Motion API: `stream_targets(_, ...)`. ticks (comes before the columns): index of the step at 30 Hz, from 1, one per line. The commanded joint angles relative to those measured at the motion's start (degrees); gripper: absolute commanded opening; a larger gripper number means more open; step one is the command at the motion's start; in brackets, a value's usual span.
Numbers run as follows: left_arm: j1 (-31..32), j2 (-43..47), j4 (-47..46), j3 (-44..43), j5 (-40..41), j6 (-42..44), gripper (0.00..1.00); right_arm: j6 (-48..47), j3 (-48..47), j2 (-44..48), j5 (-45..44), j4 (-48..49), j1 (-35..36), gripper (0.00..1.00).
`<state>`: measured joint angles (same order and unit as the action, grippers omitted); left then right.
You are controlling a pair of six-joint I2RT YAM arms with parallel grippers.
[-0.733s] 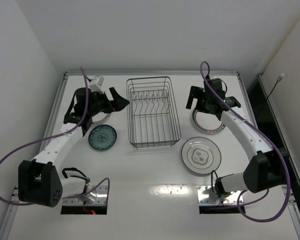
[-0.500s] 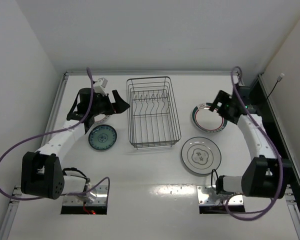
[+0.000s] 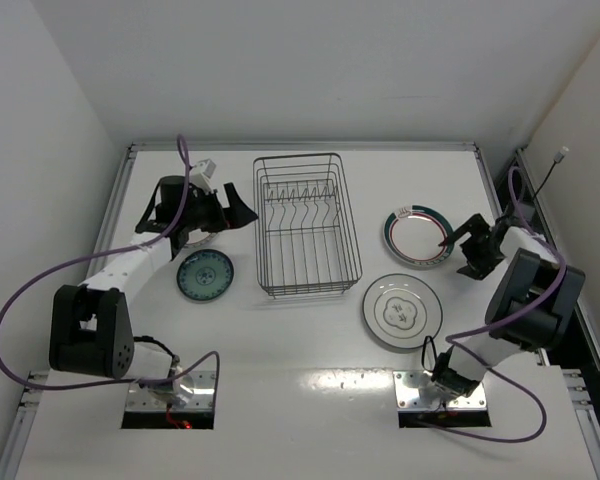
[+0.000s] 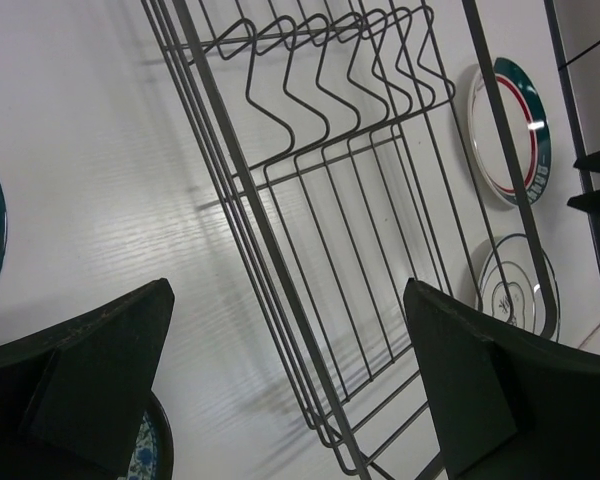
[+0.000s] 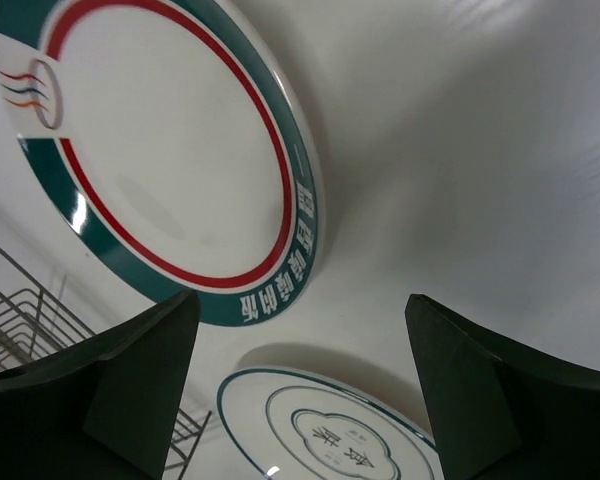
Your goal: Load the plates into the dish rack
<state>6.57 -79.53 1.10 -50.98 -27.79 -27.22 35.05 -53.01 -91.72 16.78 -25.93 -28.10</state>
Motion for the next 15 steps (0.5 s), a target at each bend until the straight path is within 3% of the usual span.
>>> stream_targets(1, -1.12, -1.15, -1.02, -3.07, -2.27, 0.94, 1.00, 2.91, 1.69, -2.40, 5.97, 3.86, -1.08, 0.81)
stream_targets(2, -1.12, -1.16, -1.02, -3.07, -2.79, 0.94, 1.00, 3.79, 1.69, -3.45, 6.86, 4.39, -1.08, 0.78)
stream_targets(4, -1.12, -1.68, -0.49, -3.59, -2.79, 0.94, 1.00, 4.67, 2.21, -6.79, 10.36, 6.33, -1.08, 0.60)
stream_targets(5, -1.12, -1.68, 0.12, -3.60, -2.79, 0.94, 1.00, 5.90, 2.91, -8.46, 12.30, 8.16, -1.08, 0.33)
stream_targets(6, -1.12, -1.68, 0.13, -4.12, -2.79, 0.94, 1.00, 6.61, 2.92, -8.47, 12.32, 9.05, -1.08, 0.25)
stream_targets(15, -2.26, -1.68, 1.80, -4.65, -1.66, 2.09, 1.00, 8.99, 1.43, -13.39, 15.13, 11.87, 0.15, 0.22)
